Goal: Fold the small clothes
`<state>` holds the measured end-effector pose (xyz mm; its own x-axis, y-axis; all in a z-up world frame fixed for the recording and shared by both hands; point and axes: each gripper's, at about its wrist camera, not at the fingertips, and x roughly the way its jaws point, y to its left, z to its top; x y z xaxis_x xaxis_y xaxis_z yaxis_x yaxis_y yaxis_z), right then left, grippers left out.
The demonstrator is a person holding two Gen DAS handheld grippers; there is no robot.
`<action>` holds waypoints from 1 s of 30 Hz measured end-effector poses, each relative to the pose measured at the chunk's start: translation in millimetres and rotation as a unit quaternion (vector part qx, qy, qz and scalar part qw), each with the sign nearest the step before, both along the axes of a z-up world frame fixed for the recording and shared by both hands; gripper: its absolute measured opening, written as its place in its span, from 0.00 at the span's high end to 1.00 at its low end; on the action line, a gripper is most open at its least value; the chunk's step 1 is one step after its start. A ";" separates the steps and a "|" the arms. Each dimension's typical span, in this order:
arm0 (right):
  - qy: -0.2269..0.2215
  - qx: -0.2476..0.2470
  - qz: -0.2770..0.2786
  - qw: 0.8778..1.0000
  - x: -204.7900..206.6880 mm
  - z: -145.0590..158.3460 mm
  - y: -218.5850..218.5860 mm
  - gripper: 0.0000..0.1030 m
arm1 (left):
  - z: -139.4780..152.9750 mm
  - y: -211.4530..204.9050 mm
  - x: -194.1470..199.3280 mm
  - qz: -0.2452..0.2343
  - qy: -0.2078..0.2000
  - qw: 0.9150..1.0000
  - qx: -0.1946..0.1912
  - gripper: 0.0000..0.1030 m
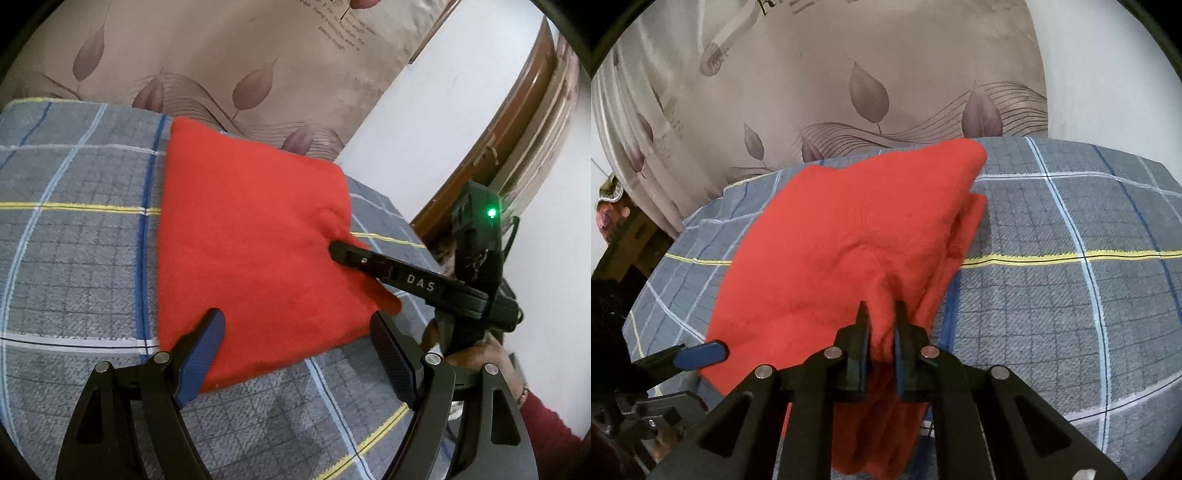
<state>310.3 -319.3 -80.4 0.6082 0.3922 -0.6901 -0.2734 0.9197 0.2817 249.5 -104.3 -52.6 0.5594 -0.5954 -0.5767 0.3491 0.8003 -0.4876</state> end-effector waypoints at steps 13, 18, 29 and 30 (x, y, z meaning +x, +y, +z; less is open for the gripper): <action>0.003 0.021 -0.003 1.000 -0.5 -2.0 -5.7 0.92 | 7.0 -8.0 -5.5 0.025 -0.021 0.998 0.060 0.21; 0.001 0.043 -0.001 0.999 -2.7 -0.2 -10.3 0.81 | 27.7 -4.3 -3.1 0.012 -0.059 0.991 0.116 0.19; 0.063 0.103 0.027 0.992 26.1 -0.7 -41.9 0.36 | 7.2 53.0 118.8 -0.074 0.090 0.993 -0.003 0.19; 0.074 0.109 0.045 0.990 30.8 -3.1 -38.1 0.36 | 3.1 50.5 125.3 -0.098 0.103 0.990 -0.025 0.19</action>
<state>341.2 -357.4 -83.4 0.4618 0.5904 -0.6620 -0.2923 0.8059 0.5148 374.8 -53.8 -49.5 0.3041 -0.7114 -0.6335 0.3834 0.7002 -0.6022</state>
